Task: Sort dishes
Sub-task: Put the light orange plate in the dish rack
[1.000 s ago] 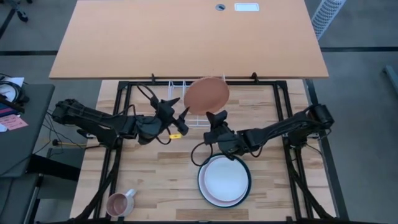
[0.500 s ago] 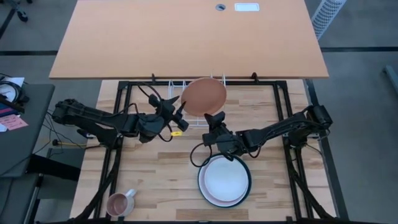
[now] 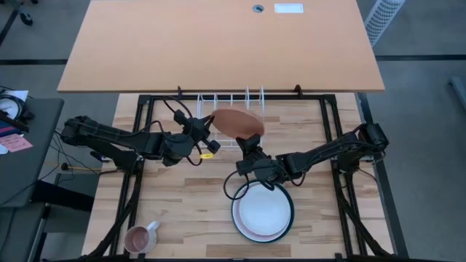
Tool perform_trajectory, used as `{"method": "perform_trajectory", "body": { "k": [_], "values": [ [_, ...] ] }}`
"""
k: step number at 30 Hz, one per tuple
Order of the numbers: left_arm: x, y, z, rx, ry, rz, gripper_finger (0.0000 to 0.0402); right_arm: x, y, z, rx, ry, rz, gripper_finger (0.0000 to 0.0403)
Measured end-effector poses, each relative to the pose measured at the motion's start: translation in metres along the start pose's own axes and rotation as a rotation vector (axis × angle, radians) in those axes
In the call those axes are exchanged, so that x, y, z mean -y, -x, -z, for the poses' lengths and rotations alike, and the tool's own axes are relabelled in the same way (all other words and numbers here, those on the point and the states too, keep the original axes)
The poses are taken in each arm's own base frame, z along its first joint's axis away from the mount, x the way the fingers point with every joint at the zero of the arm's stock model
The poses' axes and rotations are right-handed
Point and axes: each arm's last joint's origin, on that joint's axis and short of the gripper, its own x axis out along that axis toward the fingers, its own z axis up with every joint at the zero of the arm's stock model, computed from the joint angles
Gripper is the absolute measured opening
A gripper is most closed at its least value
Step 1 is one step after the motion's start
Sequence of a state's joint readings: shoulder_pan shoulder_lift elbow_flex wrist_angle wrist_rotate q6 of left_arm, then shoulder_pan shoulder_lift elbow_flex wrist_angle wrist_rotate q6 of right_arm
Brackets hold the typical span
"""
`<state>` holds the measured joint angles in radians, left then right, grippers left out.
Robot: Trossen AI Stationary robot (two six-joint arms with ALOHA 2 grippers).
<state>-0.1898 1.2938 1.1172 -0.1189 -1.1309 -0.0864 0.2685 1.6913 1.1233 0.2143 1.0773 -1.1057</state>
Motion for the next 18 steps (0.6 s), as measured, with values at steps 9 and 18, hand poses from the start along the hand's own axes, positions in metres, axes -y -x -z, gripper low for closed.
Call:
{"method": "perform_trajectory", "body": {
  "k": [9, 18],
  "values": [
    [0.0006, -0.0004, 0.0034, -0.011, -0.066, -0.004, 0.0001, 0.0007, 0.0026, -0.0021, 0.029, -0.033, -0.005, 0.0054],
    [-0.0008, 0.0001, 0.0032, -0.014, -0.074, -0.023, 0.0001, -0.0017, 0.0092, -0.0053, 0.047, -0.084, -0.016, 0.0084]
  ]
}}
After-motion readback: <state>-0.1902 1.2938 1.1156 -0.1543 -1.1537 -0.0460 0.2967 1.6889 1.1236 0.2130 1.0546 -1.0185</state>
